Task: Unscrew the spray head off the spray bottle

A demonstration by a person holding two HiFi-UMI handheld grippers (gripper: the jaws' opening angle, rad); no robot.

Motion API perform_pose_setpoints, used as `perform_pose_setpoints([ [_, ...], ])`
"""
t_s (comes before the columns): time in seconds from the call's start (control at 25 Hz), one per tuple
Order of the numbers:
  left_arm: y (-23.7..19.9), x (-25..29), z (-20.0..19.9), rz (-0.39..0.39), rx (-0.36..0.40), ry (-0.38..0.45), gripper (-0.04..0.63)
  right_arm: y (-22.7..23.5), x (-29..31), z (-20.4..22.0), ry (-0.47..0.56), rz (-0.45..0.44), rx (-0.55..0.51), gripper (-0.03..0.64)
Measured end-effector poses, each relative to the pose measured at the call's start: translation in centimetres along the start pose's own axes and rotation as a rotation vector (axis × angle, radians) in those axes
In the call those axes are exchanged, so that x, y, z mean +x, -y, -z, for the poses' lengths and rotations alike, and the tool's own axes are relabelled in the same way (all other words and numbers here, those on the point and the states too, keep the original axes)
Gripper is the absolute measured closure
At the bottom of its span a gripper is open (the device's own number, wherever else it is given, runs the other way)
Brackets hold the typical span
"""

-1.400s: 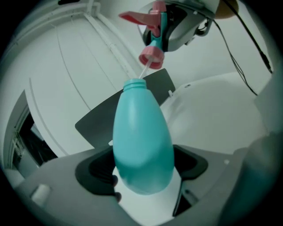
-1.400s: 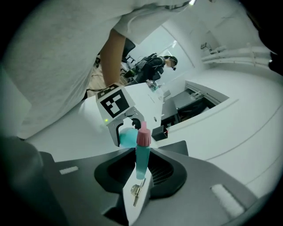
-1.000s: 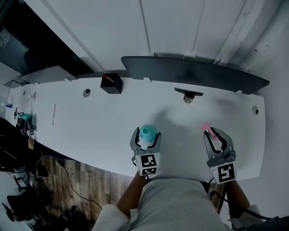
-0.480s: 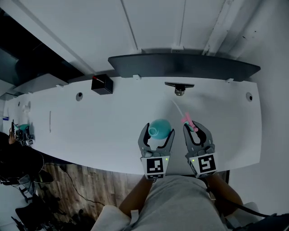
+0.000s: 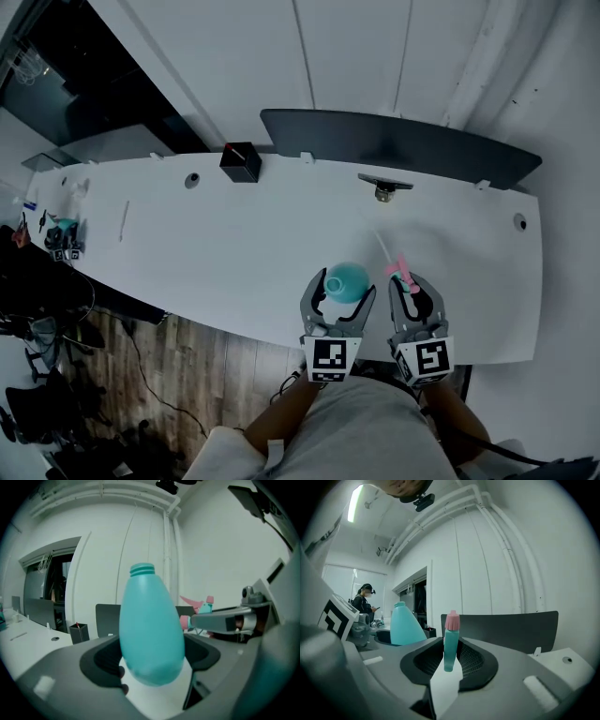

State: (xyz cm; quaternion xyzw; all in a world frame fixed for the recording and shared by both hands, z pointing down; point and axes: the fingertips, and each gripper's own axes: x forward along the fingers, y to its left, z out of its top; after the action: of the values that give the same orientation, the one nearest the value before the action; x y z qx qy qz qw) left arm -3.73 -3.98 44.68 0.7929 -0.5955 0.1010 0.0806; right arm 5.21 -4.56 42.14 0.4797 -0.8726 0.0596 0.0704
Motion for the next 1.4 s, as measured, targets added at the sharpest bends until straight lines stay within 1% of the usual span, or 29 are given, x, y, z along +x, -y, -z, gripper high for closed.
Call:
perform_pose_setpoints([
  [0.16, 3.8, -3.9, 0.8, -0.034, 0.004, 0.004, 0.198, -0.1, -5.0, 0.8, 0.017, -0.033, 0.011, 0.526],
  [0.36, 7.9, -8.5, 1.5, -0.055, 0.045, 0.003, 0.198, -0.6, -10.7, 1.2, 0.056, -0.064, 0.013, 0.526],
  [0.6, 9.6, -13.7, 2.3, -0.102, 0.04, 0.006, 0.198, -2.8, -15.5, 2.1, 0.059, -0.086, 0.031, 0.526],
  [0.76, 9.3, -16.3, 2.7, -0.126, 0.033, 0.014, 0.198, -4.3, -17.0, 1.6, 0.08, -0.086, 0.019, 0.526],
  [0.88, 8.6, -17.3, 2.8, -0.125, 0.051, 0.012, 0.198, -5.6, -17.1, 1.4, 0.094, -0.09, 0.006, 0.529],
  [1.08, 6.7, -19.3, 2.0, -0.132, 0.056, 0.034, 0.198, -8.6, -17.0, -0.7, 0.11, -0.102, -0.007, 0.529],
  [1.2, 5.3, -20.4, 1.9, -0.149, 0.047, 0.044, 0.198, -10.4, -16.8, -1.0, 0.113, -0.118, -0.016, 0.529],
  [1.4, 4.0, -21.4, 1.9, -0.153, 0.051, 0.048, 0.198, -11.7, -16.8, -1.3, 0.119, -0.11, -0.016, 0.529],
])
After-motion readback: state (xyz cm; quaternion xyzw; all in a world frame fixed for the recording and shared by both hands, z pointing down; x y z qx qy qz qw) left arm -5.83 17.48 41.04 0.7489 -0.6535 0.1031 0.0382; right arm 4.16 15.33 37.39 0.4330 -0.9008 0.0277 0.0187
